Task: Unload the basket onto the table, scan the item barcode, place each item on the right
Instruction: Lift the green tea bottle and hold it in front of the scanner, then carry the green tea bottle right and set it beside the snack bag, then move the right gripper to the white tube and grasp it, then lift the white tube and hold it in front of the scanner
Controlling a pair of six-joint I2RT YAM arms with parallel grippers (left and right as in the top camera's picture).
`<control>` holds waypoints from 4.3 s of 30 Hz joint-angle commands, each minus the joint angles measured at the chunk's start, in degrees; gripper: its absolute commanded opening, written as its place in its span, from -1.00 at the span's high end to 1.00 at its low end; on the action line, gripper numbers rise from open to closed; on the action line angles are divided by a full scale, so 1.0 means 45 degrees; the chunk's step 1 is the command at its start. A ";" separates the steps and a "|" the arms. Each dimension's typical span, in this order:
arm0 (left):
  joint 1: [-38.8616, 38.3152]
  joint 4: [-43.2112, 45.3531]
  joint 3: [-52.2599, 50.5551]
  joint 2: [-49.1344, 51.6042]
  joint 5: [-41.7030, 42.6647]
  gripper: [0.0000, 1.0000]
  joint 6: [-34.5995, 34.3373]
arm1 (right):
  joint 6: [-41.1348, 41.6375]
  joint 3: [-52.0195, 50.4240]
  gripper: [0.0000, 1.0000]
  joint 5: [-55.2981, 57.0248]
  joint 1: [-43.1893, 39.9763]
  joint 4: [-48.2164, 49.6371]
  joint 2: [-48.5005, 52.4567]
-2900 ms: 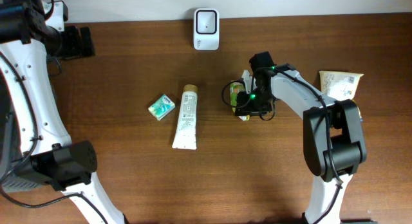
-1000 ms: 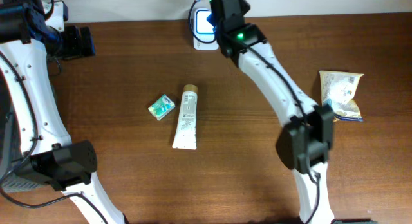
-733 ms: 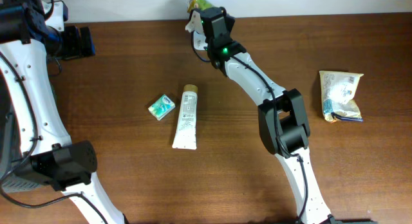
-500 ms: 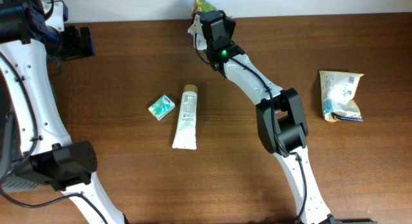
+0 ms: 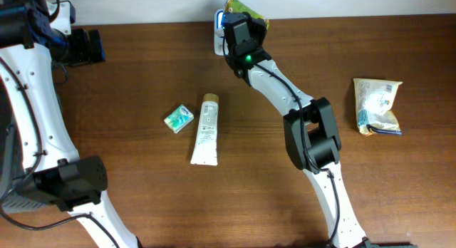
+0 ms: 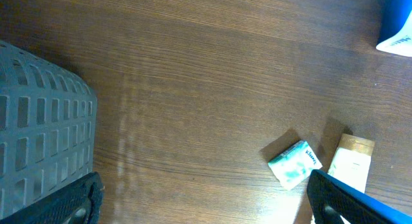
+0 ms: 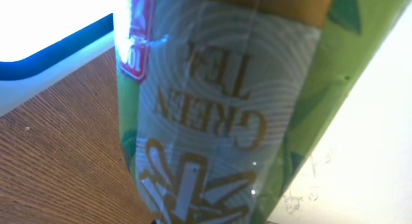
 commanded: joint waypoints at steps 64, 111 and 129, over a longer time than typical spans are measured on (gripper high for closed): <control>0.0063 0.0024 0.0209 -0.0053 0.0092 -0.98 0.0155 | 1.2395 -0.3196 -0.27 -1.3930 -0.6776 -1.3838 -0.7009; 0.0063 0.0024 0.0209 -0.0053 0.0092 -0.98 0.0155 | 1.6995 -1.0229 0.92 -1.8423 0.0573 -0.4828 -0.7766; 0.0063 0.0024 0.0209 -0.0053 0.0092 -0.99 0.0155 | 1.5616 -0.7286 0.92 -2.6913 -0.2948 -0.5153 -1.0792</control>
